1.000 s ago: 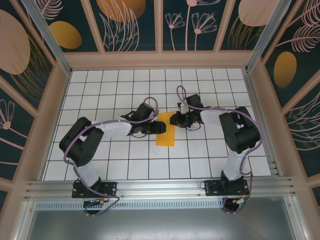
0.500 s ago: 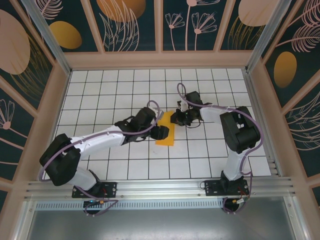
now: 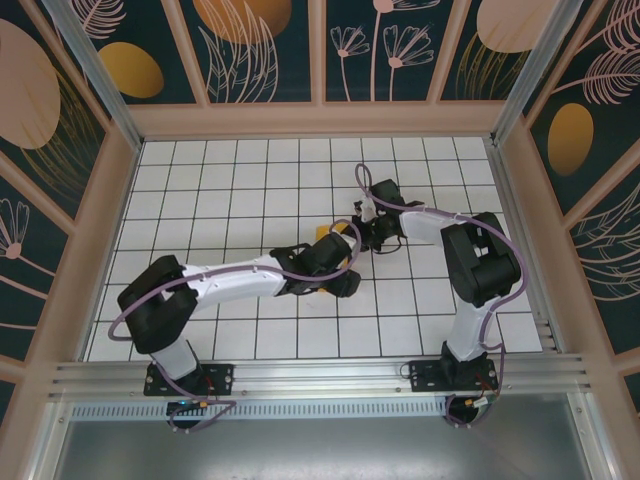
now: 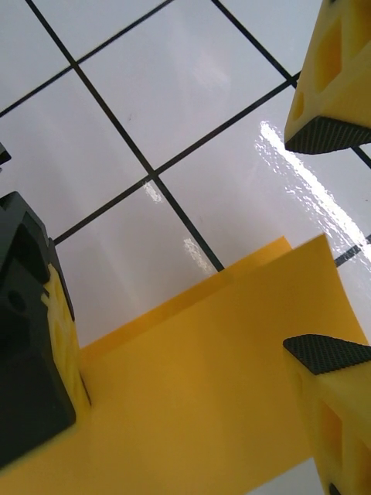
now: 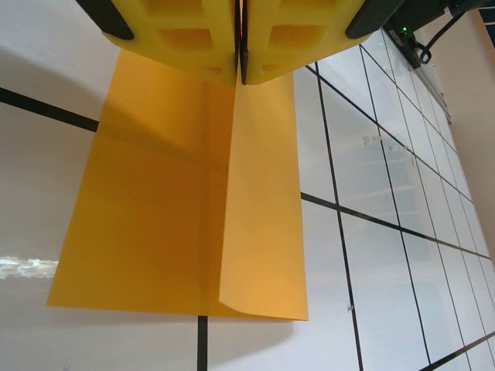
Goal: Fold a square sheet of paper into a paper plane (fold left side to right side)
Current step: Fold the triangle a second time at the center of the table.
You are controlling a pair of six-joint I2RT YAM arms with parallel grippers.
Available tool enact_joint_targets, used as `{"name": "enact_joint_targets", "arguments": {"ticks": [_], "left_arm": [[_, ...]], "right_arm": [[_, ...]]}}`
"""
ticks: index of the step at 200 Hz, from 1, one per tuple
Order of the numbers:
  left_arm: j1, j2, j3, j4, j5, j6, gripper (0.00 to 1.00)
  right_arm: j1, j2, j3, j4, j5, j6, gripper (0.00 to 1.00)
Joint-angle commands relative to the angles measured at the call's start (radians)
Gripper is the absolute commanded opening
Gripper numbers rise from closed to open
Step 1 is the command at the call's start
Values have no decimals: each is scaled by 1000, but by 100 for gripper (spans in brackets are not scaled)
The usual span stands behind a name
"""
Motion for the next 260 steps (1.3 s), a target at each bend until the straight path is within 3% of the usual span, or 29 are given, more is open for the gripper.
{"name": "enact_joint_targets", "arguments": {"ticks": [1, 107, 260], "left_arm": [[-21, 61, 56, -79, -69, 9, 66], [-61, 166, 143, -175, -158, 0, 61], [-61, 145, 172, -174, -150, 23, 10]], "right_arm": [[-1, 1, 23, -26, -25, 9, 12], [-2, 11, 26, -28, -21, 6, 12], [-2, 18, 26, -31, -11, -10, 13]]}}
